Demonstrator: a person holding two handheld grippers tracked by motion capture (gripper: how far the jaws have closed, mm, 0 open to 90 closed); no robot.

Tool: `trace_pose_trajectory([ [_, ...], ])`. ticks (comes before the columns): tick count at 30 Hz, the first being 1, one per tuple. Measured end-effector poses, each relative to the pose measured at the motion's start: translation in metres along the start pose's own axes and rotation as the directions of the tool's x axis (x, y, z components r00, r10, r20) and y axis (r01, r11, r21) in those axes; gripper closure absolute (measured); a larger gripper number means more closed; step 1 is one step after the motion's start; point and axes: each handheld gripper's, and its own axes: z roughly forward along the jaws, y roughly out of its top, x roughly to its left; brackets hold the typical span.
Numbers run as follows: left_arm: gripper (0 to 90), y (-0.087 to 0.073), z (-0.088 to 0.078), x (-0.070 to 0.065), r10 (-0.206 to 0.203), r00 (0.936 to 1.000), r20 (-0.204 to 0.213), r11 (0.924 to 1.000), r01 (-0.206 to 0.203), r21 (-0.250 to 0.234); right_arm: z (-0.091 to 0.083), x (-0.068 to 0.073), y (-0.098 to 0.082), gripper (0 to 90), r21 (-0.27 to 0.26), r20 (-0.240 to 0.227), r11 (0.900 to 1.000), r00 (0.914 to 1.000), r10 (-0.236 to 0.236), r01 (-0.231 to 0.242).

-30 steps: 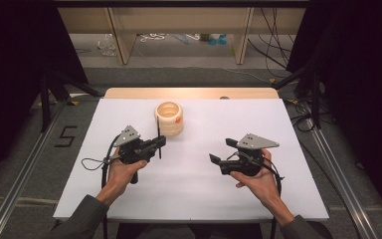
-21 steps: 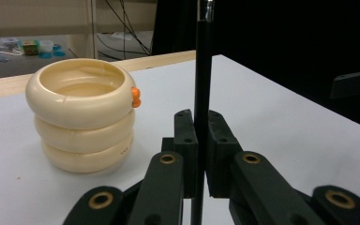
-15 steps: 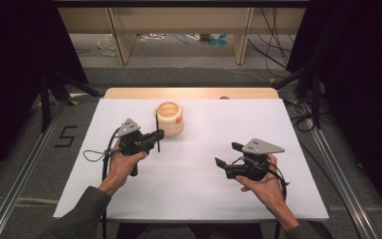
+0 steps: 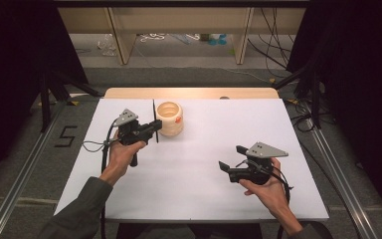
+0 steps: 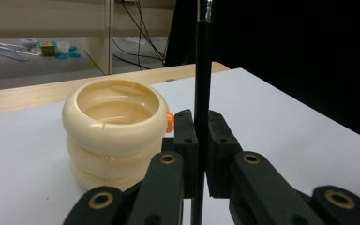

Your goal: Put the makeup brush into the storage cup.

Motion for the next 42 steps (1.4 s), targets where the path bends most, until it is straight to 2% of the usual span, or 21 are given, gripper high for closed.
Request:
trace_pose_trajectory([
  [3, 84.9, 0.004, 0.003, 0.004, -0.004, 0.9999, -0.01, 1.0, 0.004, -0.002, -0.002, 0.0, -0.001, 17.1, 0.006, 0.017, 1.0, 0.9998, -0.007, 0.007],
  [4, 84.9, 0.005, 0.004, 0.005, 0.004, 0.9999, -0.011, 1.0, -0.004, -0.001, -0.002, 0.0, -0.002, 17.1, 0.007, 0.016, 1.0, 0.9999, -0.006, 0.006],
  [6, 84.8, 0.008, 0.005, 0.007, -0.004, 0.9998, -0.021, 1.0, 0.004, -0.004, -0.002, 0.0, -0.003, 17.1, -0.005, 0.008, 1.0, 1.0, -0.003, 0.003],
  [8, 84.8, 0.008, 0.007, 0.009, -0.002, 0.9998, -0.021, 1.0, 0.002, -0.004, -0.003, 0.0, -0.005, 17.1, 0.007, -0.002, 1.0, 0.9999, 0.012, -0.012],
  [9, 84.8, 0.008, 0.008, 0.01, -0.003, 0.9997, -0.026, 1.0, 0.003, -0.003, -0.003, -0.001, -0.005, 17.1, -0.001, 0.008, 1.0, 1.0, 0.002, -0.002],
  [14, 84.9, 0.008, 0.011, 0.014, -0.016, 0.9992, -0.038, 0.9999, 0.016, 0.001, -0.005, -0.001, -0.009, 17.1, 0.01, 0.011, 1.0, 0.9998, 0.018, -0.018],
  [16, 84.9, 0.009, 0.013, 0.015, -0.009, 0.9991, -0.041, 1.0, 0.009, 0.001, -0.005, -0.001, -0.009, 17.4, -0.015, 0.009, 1.0, 0.9999, 0.007, -0.007],
  [17, 84.9, 0.01, 0.013, 0.015, -0.009, 0.9992, -0.04, 1.0, 0.009, -0.001, -0.007, 0.0, -0.009, 17.5, 0.007, 0.009, 1.0, 0.9997, 0.023, -0.023],
  [18, 84.9, 0.012, 0.014, 0.015, -0.007, 0.9991, -0.042, 1.0, 0.007, -0.001, -0.007, -0.001, -0.009, 17.5, -0.004, 0.016, 1.0, 0.9998, 0.011, -0.011],
  [20, 84.9, 0.015, 0.016, 0.014, -0.003, 0.9991, -0.042, 1.0, 0.003, -0.004, -0.007, 0.0, -0.011, 17.5, -0.002, 0.004, 1.0, 0.9997, 0.023, -0.023],
  [22, 84.9, 0.017, 0.019, 0.013, 0.0, 0.9991, -0.042, 1.0, 0.0, -0.008, -0.008, -0.001, -0.011, 17.5, -0.008, 0.018, 1.0, 0.9998, 0.011, -0.011],
  [24, 84.9, 0.018, 0.022, 0.013, 0.009, 0.9991, -0.042, 1.0, -0.009, -0.004, -0.008, 0.0, -0.012, 17.5, 0.001, 0.013, 1.0, 0.9998, 0.014, -0.014],
  [27, 84.9, 0.022, 0.025, 0.014, 0.006, 0.9988, -0.049, 1.0, -0.006, -0.005, -0.008, 0.001, -0.013, 17.5, -0.001, 0.011, 1.0, 0.9998, 0.019, -0.019],
  [28, 84.9, 0.023, 0.026, 0.014, 0.005, 0.9989, -0.047, 1.0, -0.005, -0.008, -0.007, 0.0, -0.014, 17.5, -0.016, 0.009, 1.0, 0.9999, 0.013, -0.013],
  [38, 84.9, 0.038, 0.034, 0.015, 0.013, 0.9984, -0.055, 0.9997, -0.014, -0.022, -0.006, 0.001, -0.014, 17.7, -0.015, 0.005, 1.0, 0.9999, 0.016, -0.016],
  [40, 84.9, 0.041, 0.036, 0.016, 0.017, 0.9978, -0.064, 0.9996, -0.019, -0.021, -0.006, 0.002, -0.014, 17.7, -0.001, -0.008, 0.999, 0.9993, 0.036, -0.036],
  [42, 84.9, 0.043, 0.04, 0.016, 0.008, 0.9976, -0.069, 0.9998, -0.009, -0.02, -0.008, 0.001, -0.014, 17.7, 0.008, 0.005, 1.0, 0.9999, 0.016, -0.016],
])
